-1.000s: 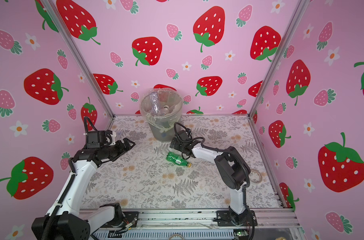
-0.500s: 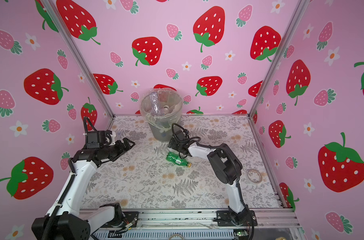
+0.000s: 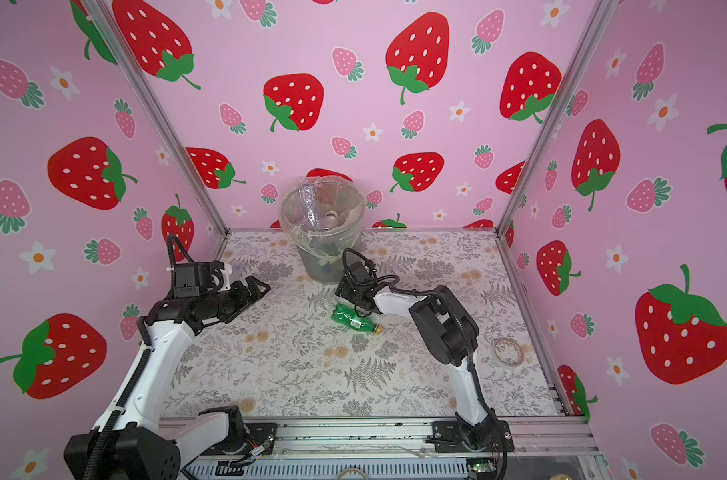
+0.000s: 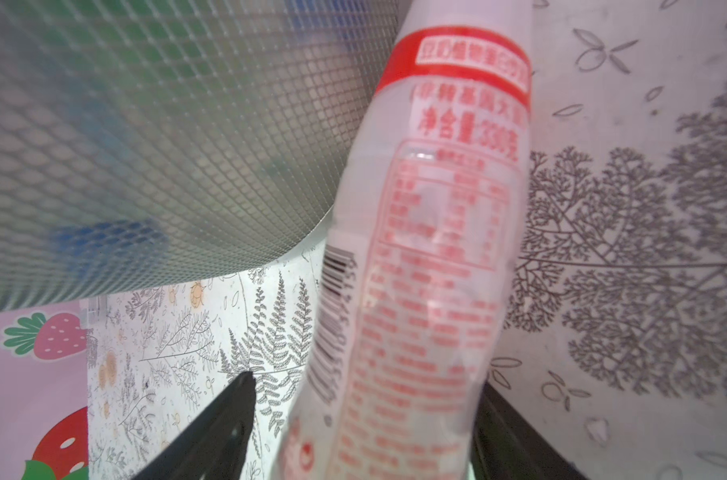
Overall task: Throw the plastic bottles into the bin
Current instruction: 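Close the right gripper around the white red-capped bottle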
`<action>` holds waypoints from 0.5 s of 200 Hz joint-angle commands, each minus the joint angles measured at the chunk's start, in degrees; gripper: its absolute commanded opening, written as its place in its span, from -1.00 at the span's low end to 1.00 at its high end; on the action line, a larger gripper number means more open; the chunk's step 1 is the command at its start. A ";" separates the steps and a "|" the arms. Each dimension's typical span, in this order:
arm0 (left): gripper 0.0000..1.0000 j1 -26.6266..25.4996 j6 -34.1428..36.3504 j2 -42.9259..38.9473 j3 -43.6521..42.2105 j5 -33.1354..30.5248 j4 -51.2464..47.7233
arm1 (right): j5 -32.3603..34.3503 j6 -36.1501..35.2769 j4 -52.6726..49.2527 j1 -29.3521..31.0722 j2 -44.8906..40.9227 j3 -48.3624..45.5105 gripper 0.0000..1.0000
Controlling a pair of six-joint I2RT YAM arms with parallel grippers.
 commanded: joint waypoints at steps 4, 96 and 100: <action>0.98 0.31 -0.24 -0.67 -0.05 1.16 0.21 | -0.19 1.77 1.49 -0.07 0.84 0.38 0.48; 0.98 0.40 -0.45 -0.41 -0.14 1.26 0.30 | -0.04 2.17 2.58 -0.23 -0.83 -2.68 0.19; 0.98 0.40 -0.41 -0.46 -0.19 1.19 0.24 | -0.10 2.20 2.66 -0.30 -1.03 -2.79 0.19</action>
